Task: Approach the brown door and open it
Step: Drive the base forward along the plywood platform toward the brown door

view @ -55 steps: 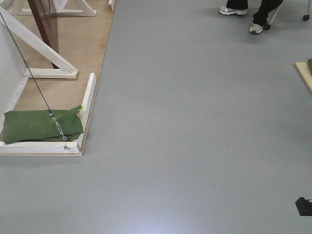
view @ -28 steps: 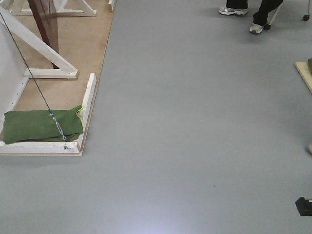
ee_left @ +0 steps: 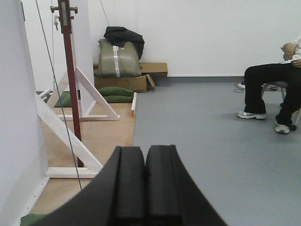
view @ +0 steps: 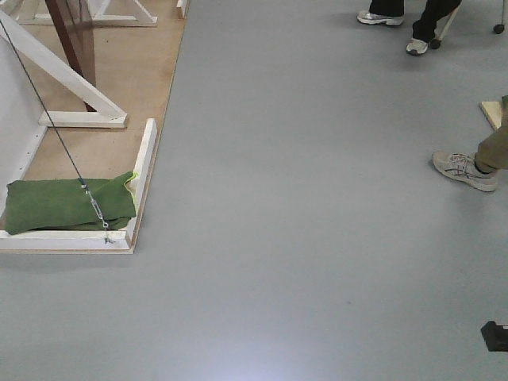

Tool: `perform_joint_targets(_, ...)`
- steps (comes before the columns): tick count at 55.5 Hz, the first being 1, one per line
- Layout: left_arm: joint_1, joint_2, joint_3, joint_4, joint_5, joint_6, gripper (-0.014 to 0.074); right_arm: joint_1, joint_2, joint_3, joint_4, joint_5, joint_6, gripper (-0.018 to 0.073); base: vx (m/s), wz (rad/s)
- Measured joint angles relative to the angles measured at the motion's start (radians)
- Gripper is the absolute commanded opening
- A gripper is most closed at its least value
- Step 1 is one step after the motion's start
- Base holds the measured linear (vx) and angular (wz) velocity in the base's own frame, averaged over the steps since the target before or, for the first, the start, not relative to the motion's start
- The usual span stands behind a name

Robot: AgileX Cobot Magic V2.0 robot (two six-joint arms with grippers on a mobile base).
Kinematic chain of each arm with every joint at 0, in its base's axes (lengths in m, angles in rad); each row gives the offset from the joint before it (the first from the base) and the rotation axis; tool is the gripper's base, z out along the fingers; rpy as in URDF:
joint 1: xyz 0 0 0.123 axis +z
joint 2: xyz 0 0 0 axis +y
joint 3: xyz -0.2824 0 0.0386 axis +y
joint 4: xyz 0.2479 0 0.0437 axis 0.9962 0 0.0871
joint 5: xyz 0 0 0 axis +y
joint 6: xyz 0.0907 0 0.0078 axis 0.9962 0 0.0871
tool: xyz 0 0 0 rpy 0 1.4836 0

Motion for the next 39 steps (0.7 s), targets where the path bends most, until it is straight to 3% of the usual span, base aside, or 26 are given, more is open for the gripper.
perform_joint_targets(39,0.000,0.000,0.000,0.000,0.000,0.000,-0.0003,0.000,0.000,0.000,0.000,0.000,0.000,0.0000,0.04,0.01)
